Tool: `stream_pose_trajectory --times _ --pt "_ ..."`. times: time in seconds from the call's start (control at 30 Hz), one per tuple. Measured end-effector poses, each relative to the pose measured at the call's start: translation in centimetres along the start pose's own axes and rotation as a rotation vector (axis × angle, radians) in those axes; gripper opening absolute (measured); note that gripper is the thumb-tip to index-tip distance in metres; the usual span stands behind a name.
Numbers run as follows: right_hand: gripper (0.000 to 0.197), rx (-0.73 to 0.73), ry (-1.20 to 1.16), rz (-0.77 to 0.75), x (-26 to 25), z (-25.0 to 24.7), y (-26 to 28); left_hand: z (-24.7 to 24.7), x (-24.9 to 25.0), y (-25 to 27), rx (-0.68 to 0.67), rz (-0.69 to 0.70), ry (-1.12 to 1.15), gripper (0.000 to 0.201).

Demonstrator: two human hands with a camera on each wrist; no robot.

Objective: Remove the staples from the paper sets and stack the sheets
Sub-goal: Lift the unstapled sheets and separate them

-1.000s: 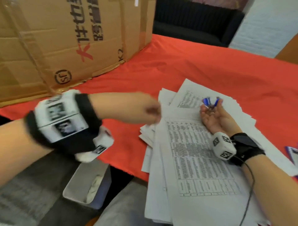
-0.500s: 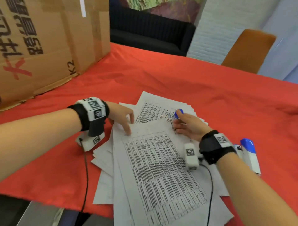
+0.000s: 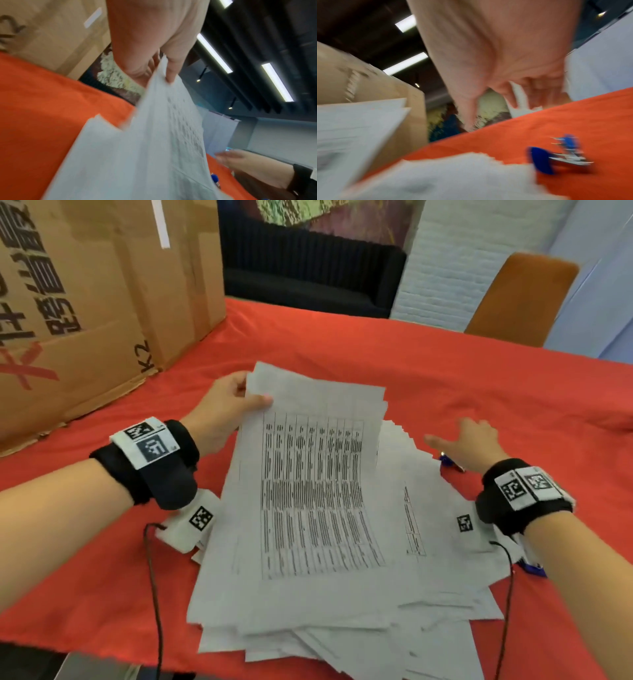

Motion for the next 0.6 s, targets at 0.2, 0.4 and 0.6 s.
stream_pose_trajectory --times 0.2,0.4,0.6 --pt "0.063 -0.683 -0.946 -0.332 -11.4 1.6 8.4 0.0 9.8 -1.9 0.211 0.412 0.073 0.011" --pt "0.025 -0.39 -1.362 -0.525 -14.5 -10.1 9.2 0.2 16.1 -4.0 0.211 0.627 -0.152 0.012" --pt "0.023 -0.183 -1.208 -0.504 -14.3 -10.1 6.5 -0.1 13.6 -4.5 0.226 0.623 -0.327 0.02"
Point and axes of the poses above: each hand's wrist, its own y-axis away from the middle knuckle, its own z-axis out of the palm, x = y × z, the point moved 10 cm from there along -y, towards the middle knuckle, and after that the axes turned 12 degrees about z, right-handed, at the moved point
